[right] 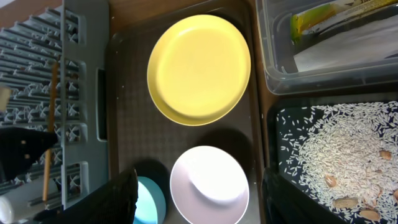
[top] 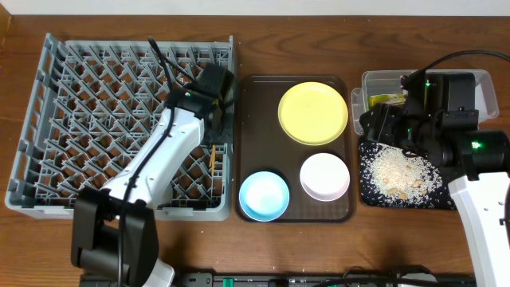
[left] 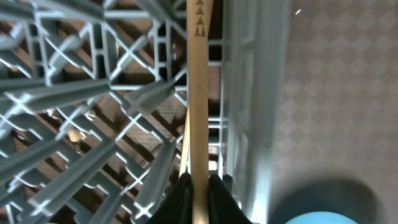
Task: Sort waste into correct bins and load items into the dishwasher
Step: 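Place the chopsticks upright into the dish rack with the left gripper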
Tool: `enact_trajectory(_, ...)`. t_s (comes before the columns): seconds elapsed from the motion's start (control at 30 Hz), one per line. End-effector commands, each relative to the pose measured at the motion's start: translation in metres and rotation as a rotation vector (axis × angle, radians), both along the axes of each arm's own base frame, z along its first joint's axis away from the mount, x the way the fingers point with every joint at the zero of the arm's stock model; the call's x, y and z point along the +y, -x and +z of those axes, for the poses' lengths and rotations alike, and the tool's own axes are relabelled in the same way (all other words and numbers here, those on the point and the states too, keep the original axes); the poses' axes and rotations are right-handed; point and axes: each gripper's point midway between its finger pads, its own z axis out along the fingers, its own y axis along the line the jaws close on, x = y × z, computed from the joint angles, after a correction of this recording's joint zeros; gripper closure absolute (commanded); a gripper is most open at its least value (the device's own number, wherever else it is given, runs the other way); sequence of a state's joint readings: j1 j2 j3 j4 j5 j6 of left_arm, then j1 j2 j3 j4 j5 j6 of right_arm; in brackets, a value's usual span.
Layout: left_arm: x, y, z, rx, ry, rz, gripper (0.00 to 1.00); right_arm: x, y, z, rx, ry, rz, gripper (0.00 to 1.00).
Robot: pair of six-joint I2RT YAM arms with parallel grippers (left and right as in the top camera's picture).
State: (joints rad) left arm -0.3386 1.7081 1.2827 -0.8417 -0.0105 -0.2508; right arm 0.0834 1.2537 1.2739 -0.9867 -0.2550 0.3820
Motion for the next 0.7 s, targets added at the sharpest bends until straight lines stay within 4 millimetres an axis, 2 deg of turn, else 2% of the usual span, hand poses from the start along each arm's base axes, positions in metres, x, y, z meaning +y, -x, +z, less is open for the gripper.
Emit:
enact_trajectory(0.0, 0.003, -0.004, -0.005, -0.006, -0.016, 0.020, 0.86, 0.000, 0.000, -0.002, 0.002, 0.004, 0.010, 0.39)
enact_trajectory(0.07, 0.002, -0.007, -0.004, -0.021, -0.010, 0.019, 0.83, 0.000, 0.000, -0.002, 0.002, 0.004, 0.010, 0.39)
enact_trajectory(0.1, 0.001, -0.008, -0.004, -0.024, -0.009, 0.019, 0.78, 0.000, 0.000, -0.001, 0.002, 0.004, 0.010, 0.39)
enact_trajectory(0.2, 0.001, -0.010, 0.001, -0.030, -0.006, 0.019, 0.69, 0.000, 0.000, -0.002, 0.002, 0.004, 0.010, 0.39)
enact_trajectory(0.3, 0.000, -0.010, 0.016, -0.048, 0.001, 0.019, 0.69, 0.000, 0.000, -0.002, 0.002, 0.004, 0.009, 0.39)
enact_trajectory(0.43, -0.009, -0.010, 0.054, -0.103, 0.076, 0.005, 0.68, 0.000, 0.000, -0.002, 0.003, 0.004, 0.010, 0.38)
enact_trajectory(0.57, -0.038, -0.008, 0.100, -0.191, 0.263, -0.056, 0.62, -0.001, 0.001, -0.002, 0.004, 0.011, 0.019, 0.37)
enact_trajectory(0.67, -0.056, -0.007, 0.121, -0.252, 0.338, -0.104, 0.54, -0.001, 0.001, -0.002, 0.004, 0.014, 0.024, 0.33)
